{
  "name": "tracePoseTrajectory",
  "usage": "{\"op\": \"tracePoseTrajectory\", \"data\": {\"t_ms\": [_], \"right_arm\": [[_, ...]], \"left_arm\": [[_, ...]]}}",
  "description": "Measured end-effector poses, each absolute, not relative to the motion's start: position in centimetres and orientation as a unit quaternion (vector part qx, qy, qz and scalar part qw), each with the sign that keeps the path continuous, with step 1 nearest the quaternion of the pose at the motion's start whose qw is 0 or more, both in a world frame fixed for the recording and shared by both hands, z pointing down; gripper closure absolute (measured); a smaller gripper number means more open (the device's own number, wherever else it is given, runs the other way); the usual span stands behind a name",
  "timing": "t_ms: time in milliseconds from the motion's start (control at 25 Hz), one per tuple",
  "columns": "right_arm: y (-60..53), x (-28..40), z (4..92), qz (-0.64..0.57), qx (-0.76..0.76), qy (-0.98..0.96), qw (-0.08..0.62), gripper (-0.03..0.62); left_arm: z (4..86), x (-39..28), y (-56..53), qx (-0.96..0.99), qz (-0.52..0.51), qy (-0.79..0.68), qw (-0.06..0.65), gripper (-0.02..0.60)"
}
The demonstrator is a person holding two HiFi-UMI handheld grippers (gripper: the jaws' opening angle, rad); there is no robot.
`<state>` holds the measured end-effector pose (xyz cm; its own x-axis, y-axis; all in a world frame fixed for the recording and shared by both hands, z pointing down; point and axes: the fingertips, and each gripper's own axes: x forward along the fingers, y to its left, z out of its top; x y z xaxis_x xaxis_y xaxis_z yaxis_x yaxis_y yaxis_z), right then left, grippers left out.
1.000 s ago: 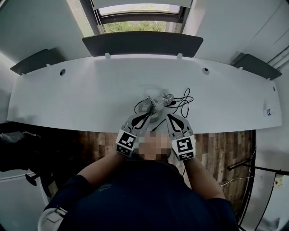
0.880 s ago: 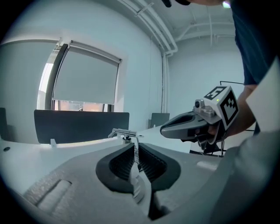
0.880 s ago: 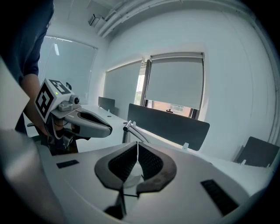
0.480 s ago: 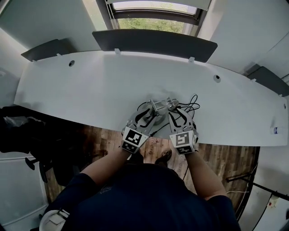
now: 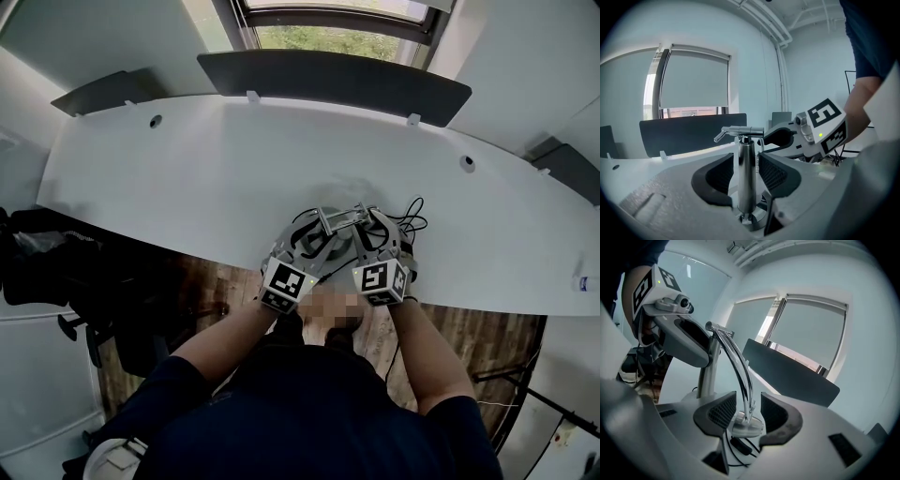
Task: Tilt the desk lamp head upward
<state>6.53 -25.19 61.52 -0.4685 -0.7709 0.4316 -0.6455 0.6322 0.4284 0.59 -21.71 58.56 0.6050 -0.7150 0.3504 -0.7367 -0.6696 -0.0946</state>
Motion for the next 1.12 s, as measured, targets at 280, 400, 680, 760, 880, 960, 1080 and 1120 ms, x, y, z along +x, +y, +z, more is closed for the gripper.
{"op": "tracePoseTrajectory", "data": {"t_ms": [280, 400, 680, 760, 880, 960, 1080, 1120], "right_arm": [[-27.3, 6.5, 62.9, -0.111, 0.422, -0.846, 0.305, 0.437], [-28.0, 6.3, 63.6, -0.114, 0.424, -0.847, 0.301, 0.468], [-28.5, 6.0, 64.3, -0.128, 0.427, -0.844, 0.297, 0.522], [-28.5, 5.9, 64.1, -0.122, 0.428, -0.846, 0.293, 0.531], [-28.4, 5.8, 64.1, -0.117, 0.423, -0.846, 0.304, 0.543], [-28.4, 5.9, 63.8, -0.118, 0.422, -0.842, 0.315, 0.543], [-28.2, 6.2, 63.0, -0.123, 0.419, -0.837, 0.33, 0.545], [-28.1, 6.2, 63.2, -0.13, 0.411, -0.837, 0.337, 0.543]], "left_arm": [[58.4, 1.2, -22.7, 0.896, 0.198, -0.398, 0.016, 0.428], [58.4, 1.8, -23.0, 0.899, 0.194, -0.393, 0.01, 0.435], [58.5, 2.1, -23.0, 0.906, 0.176, -0.384, 0.011, 0.454], [58.5, 2.1, -22.9, 0.907, 0.181, -0.38, 0.004, 0.455], [58.6, 2.1, -22.9, 0.908, 0.181, -0.378, 0.002, 0.455], [58.6, 2.1, -22.9, 0.907, 0.183, -0.378, -0.001, 0.456], [58.4, 1.9, -22.9, 0.905, 0.195, -0.377, -0.01, 0.456], [58.4, 1.9, -22.9, 0.904, 0.201, -0.376, -0.011, 0.456]]}}
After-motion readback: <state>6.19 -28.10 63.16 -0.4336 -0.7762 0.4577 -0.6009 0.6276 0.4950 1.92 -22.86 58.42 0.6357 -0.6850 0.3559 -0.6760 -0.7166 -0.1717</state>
